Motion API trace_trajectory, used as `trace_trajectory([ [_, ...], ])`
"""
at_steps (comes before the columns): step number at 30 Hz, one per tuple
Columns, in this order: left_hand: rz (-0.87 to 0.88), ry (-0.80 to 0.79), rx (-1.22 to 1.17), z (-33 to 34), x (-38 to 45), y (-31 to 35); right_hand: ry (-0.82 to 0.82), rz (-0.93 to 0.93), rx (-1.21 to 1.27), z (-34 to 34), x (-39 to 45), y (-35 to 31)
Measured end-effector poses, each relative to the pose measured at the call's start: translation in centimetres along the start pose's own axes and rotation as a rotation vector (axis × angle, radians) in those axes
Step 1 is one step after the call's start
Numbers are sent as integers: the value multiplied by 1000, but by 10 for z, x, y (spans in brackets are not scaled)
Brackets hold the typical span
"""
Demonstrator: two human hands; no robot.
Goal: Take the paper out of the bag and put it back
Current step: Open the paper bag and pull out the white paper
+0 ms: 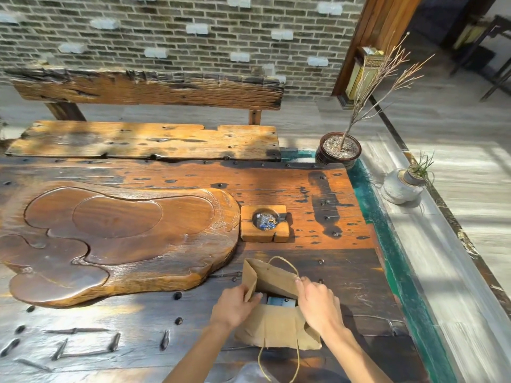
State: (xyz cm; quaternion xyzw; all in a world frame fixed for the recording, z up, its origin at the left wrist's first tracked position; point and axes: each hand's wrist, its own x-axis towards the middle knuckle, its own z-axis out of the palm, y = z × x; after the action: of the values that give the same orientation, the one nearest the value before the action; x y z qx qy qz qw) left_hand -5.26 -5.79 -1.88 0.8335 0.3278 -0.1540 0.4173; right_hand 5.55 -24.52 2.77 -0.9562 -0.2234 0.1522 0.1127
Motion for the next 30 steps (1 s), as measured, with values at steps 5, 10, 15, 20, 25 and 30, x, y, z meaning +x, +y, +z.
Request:
trace_trajectory([
  [5, -8, 206, 53, 7, -4, 0, -2, 21, 48, -2, -6, 1],
  [10, 12, 241, 80, 11, -4, -1, 172, 66, -15, -16, -20, 2],
  [15, -3, 235, 76, 12, -4, 0, 10, -92, 39, -10, -52, -8],
  [20, 60, 217, 30, 12, -3, 0, -296, -367, 53, 9, -30, -22],
  [25, 130, 251, 13, 10, -5, -1, -403, -294, -97, 1, 19, -43],
  [30, 131, 254, -29, 12, -9, -3, -453, -201, -202, 10, 37, -38],
])
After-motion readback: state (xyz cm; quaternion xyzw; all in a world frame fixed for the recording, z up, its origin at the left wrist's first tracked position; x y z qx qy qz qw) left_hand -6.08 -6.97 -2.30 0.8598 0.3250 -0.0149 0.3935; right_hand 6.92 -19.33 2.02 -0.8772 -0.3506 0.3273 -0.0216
